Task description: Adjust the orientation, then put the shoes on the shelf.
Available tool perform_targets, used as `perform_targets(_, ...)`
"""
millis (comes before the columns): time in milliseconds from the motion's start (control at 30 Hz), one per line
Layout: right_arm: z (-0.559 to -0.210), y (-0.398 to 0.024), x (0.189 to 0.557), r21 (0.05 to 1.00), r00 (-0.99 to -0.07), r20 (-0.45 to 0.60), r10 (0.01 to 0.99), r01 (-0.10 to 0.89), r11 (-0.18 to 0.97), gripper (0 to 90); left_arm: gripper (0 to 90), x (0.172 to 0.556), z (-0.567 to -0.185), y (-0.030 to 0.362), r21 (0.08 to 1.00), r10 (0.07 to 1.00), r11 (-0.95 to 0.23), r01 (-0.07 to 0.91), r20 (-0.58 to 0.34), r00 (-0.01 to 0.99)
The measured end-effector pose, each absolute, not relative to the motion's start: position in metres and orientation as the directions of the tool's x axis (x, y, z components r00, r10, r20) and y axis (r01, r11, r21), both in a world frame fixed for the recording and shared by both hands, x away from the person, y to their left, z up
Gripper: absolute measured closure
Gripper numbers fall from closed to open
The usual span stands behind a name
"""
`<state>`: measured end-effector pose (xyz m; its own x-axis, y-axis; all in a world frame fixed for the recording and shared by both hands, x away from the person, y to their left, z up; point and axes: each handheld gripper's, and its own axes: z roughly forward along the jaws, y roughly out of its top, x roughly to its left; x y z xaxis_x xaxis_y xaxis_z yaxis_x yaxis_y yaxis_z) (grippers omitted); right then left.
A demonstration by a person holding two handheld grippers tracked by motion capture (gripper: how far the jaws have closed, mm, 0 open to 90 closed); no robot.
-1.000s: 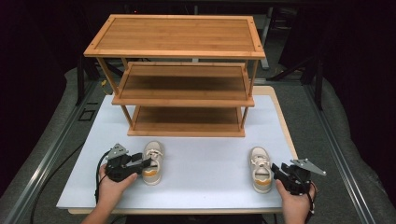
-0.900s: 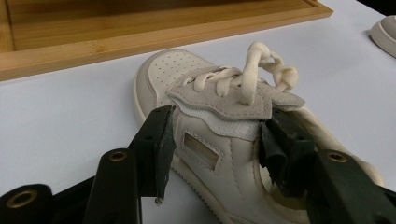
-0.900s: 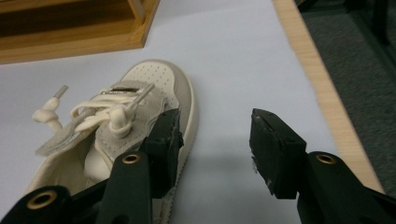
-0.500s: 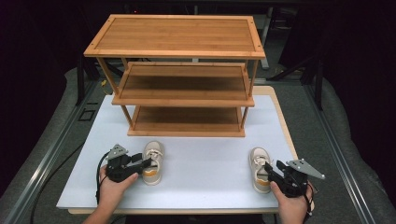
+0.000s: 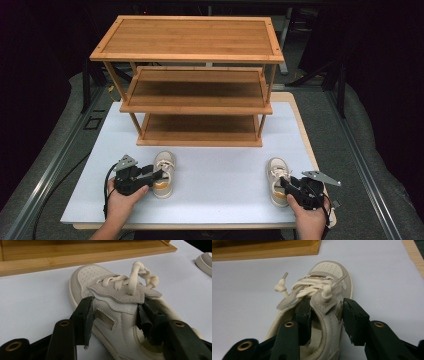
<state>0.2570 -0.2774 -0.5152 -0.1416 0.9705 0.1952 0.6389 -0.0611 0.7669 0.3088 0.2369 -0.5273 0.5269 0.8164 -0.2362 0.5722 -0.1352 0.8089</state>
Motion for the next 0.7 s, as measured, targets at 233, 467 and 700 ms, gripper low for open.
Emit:
perform_targets(233, -0.515, -0.254, 0.262, 0.767, -0.194, 0.201, 0.96, 0.641, -0.031, 65.4, 52.1, 0.309, -0.526, 0.237, 0.804, 0.818, -0.13, 0.58, -0.244, 0.521)
perform_targets(467, -0.515, -0.215, 0.27, 0.782, -0.257, 0.17, 0.951, 0.623, 0.028, 66.3, 54.1, 0.308, -0.525, 0.236, 0.798, 0.818, -0.127, 0.589, -0.251, 0.517)
perform_targets(700, -0.514, -0.188, 0.275, 0.783, -0.301, 0.156, 0.941, 0.619, 0.068, 66.8, 55.5, 0.311, -0.522, 0.224, 0.786, 0.806, -0.138, 0.602, -0.264, 0.529)
